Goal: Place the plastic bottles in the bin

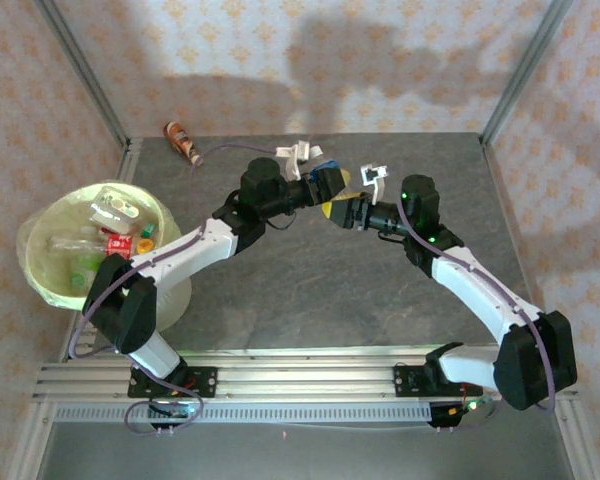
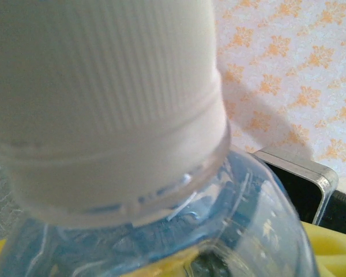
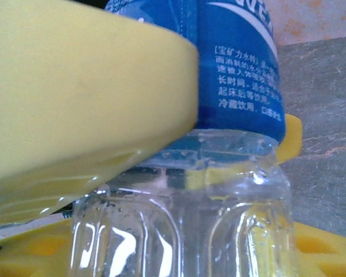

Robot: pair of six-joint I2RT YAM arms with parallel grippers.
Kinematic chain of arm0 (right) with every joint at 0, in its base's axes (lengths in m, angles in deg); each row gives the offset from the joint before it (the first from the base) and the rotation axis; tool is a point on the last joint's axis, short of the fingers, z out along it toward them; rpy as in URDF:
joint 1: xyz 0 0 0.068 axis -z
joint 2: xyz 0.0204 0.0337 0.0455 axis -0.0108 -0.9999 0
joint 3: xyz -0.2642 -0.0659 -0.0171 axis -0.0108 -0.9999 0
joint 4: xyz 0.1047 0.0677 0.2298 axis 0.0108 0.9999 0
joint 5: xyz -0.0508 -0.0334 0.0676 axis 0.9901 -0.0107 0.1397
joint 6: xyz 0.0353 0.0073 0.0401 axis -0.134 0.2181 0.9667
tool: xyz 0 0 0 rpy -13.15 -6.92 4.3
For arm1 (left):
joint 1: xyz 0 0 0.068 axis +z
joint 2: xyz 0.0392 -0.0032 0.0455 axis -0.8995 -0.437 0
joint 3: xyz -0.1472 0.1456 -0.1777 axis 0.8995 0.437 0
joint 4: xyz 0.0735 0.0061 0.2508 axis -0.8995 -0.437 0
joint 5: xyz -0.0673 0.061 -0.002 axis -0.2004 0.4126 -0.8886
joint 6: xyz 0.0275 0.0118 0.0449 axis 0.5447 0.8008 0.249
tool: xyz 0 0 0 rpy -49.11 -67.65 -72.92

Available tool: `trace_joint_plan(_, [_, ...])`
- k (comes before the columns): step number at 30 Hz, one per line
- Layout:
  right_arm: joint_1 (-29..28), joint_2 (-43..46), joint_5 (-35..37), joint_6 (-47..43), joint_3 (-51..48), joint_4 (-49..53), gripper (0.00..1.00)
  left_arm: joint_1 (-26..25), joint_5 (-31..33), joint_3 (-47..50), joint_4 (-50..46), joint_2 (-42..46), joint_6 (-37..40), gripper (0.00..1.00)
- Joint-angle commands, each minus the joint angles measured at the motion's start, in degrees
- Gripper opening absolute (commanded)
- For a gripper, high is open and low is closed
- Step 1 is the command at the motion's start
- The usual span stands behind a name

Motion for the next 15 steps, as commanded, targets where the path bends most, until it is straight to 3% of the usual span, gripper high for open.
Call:
trace_joint_plan(1, [-0.25, 0.10, -2.70, -0.64, 1.58, 0.08, 0.71, 0.67, 5.18, 1.39, 0.95, 2.64, 0.52, 0.67])
trace_joint_plan(6, [-0.21, 0.48, 0.53, -1.82, 1.52, 0.90, 0.89, 0.65, 8.27, 1.54, -1.55, 4.47, 2.56, 0.58])
trace_joint_plan(8, [-0.21, 1.05, 2.87, -3.06, 1.44, 1.65, 0.93, 0.70, 11.62, 1.34, -5.45, 6.23, 4.52, 0.56])
trace_joint_plan(9, [-0.23, 1.44, 3.92, -3.76, 1.44, 2.18, 1.00, 0.71, 13.51, 0.94, -8.00, 7.18, 5.66, 0.56])
trace_joint_plan(12, [-0.26, 1.99, 7.82, -6.38, 1.69, 4.10, 0.99, 0.75, 20.74, -1.21, -18.88, 11.32, 10.47, 0.57])
trace_joint_plan(15, [-0.26, 1.99, 20.00, -7.68, 2.07, 7.90, 0.99, 0.72, 29.22, -3.29, -28.70, 16.00, 14.45, 0.57])
